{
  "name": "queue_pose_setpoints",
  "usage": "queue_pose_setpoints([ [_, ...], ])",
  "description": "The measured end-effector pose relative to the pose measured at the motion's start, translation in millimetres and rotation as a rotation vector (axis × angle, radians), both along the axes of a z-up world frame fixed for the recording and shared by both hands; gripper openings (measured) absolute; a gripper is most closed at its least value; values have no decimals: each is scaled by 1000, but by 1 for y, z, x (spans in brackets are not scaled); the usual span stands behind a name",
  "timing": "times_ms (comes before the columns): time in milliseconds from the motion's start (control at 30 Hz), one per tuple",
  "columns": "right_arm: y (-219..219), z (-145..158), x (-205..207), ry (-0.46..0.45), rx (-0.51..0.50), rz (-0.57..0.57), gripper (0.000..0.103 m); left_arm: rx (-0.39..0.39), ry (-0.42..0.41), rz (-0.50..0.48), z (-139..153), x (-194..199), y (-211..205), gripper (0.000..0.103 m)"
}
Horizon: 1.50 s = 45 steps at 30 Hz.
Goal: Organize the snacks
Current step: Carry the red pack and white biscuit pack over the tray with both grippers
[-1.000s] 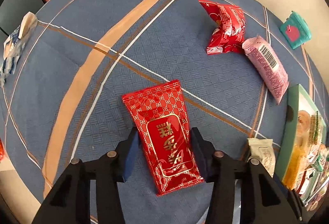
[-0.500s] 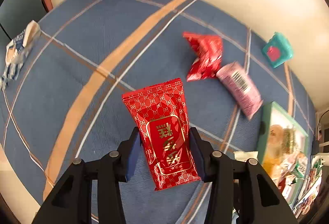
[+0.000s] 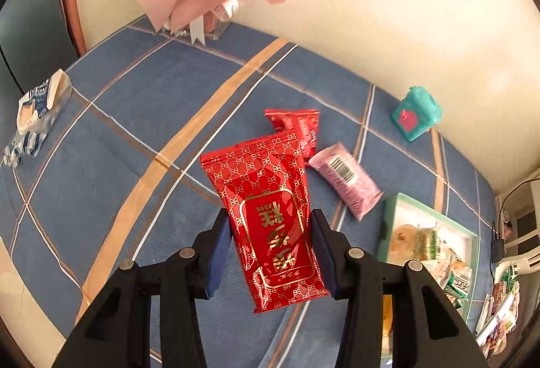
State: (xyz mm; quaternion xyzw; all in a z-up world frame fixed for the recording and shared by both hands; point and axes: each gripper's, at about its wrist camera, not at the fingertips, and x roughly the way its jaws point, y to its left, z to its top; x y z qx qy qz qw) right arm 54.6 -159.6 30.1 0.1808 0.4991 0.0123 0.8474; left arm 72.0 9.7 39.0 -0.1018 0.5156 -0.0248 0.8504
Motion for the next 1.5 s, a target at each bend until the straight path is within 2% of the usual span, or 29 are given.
queue_pose_setpoints([
  [333,-74,12,-18,9,9,-182,55,-6,-48,-85,14,-11,-39,48],
  [700,-173,15,-52,11,-6,-433,55,26,-52,-296,15,-37,-128,48],
  [933,-219,8,-71,24,11,-527,55,54,-48,-407,11,-54,-176,48],
  [1200,-244,-4,-81,56,18,-563,55,106,-36,-523,-4,-69,-219,48],
  [1500,-244,-30,-72,124,31,-537,55,157,-11,-559,-21,-70,-233,48],
])
